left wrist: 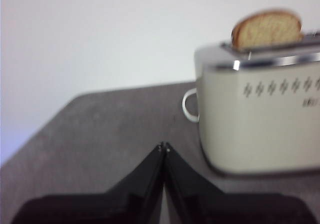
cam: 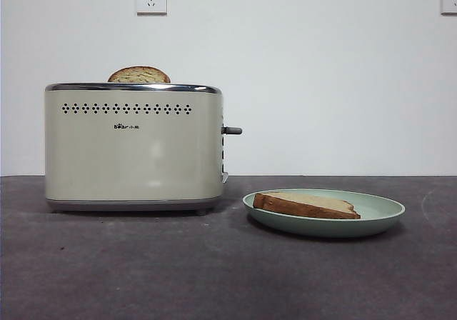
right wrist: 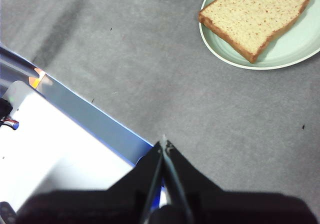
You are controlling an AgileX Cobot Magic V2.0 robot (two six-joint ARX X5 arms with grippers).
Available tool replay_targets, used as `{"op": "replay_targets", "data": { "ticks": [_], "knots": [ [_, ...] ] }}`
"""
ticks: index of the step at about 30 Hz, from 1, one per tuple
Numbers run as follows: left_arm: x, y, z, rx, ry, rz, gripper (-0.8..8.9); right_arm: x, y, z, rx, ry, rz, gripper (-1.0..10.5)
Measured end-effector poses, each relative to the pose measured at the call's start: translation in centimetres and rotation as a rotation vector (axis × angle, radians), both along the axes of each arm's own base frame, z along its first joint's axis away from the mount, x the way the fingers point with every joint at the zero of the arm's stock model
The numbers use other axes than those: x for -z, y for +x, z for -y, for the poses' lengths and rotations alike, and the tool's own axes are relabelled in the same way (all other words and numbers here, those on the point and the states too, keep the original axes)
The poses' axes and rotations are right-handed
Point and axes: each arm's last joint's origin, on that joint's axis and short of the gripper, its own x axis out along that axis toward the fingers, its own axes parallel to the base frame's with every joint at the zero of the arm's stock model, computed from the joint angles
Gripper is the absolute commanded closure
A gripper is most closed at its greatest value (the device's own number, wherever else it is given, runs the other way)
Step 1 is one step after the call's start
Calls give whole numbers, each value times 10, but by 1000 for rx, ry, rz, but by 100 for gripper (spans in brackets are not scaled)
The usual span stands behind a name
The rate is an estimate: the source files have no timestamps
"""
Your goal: Take the bread from the toaster,put the bread on the plate,put the plate on the table
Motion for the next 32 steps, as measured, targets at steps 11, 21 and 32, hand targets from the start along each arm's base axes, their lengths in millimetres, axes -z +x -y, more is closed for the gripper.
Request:
{"op": "replay_targets", "data": {
  "ticks": [11,21,32],
  "knots": [
    [21,-4,-1,-18,-104,-143,817,0,0,0,0,0,0,945],
    [21,-4,-1,-20,-118,-140,817,0,0,0,0,0,0,945],
    [21,-4,-1,-20,-118,-140,817,0,0,0,2,-3,3,945]
  ]
}}
